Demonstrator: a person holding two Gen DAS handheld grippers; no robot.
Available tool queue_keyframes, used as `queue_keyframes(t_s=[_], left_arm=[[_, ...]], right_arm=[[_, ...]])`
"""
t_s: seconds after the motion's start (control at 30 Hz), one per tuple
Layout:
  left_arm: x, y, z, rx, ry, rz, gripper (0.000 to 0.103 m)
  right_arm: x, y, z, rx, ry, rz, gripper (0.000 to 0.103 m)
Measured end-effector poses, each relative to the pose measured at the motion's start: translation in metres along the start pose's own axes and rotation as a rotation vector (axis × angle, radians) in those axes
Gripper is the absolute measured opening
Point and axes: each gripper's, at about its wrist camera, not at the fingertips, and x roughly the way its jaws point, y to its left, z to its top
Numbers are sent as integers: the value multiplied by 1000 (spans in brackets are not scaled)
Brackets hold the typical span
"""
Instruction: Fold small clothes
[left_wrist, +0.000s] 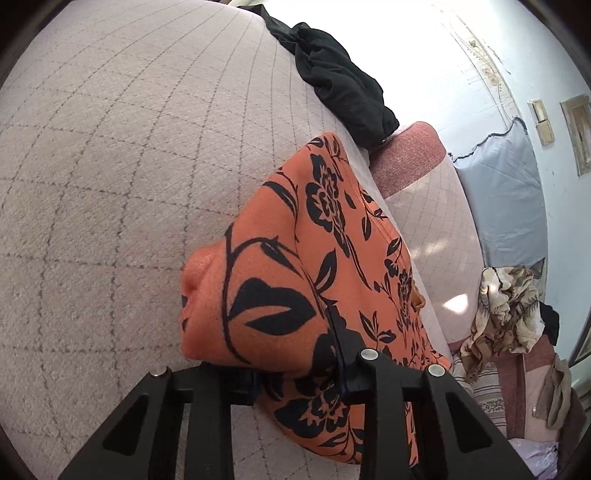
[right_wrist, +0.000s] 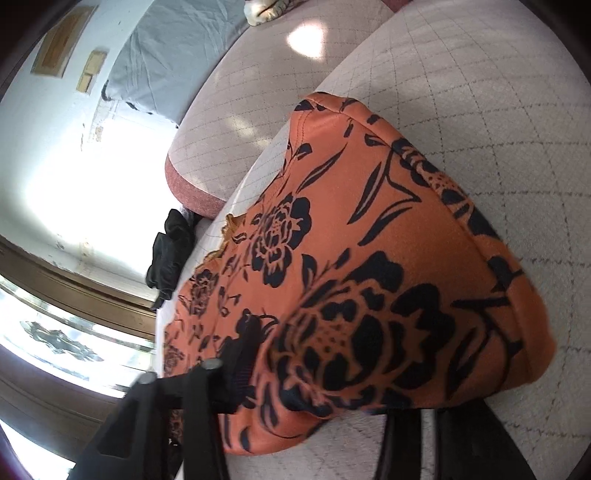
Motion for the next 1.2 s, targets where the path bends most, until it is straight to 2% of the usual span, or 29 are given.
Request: queue_keyframes(t_s=[0.1,0.23,0.33,0.6,0.7,0.77,0.87,0.9,0.93,0.97,1.1,1.2], left_arm=[[-1,-6,0,41,-11,5,22],[-13,-20,0,95,-55,-33,20],[-21,-28,-2,131,-74,-31,19],[-60,-23,-8,122,-96,-41,18],[-75,-18,-17,144,-103,-25,18],[-76,-11,-26,159,-80,8,18],[-58,6,-32,141,22,117,19],[-54,13,-30,112,51,123,20],[-57,18,-28,84,64,98,20],[-62,20,-25,72,74,82,21],[-96,20,-29,139,38,109,24],[-122,7,-38,223,-20,161,24]], right_arm=[[-5,5,-2,-22,-13,-18,22],[-23,28,-8,-149,-83,-54,18],[-37,35,-13,-189,-125,-59,16],[-65,51,-28,-266,-179,-87,15],[-74,57,-35,-293,-170,-85,15],[-77,51,-41,-291,-153,-92,15],[-64,29,-44,-220,-45,-136,16],[-57,21,-43,-180,12,-161,19],[-54,13,-42,-135,48,-175,19],[-55,9,-41,-99,60,-159,21],[-83,16,-47,-151,63,-179,24],[-109,19,-59,-204,99,-140,24]])
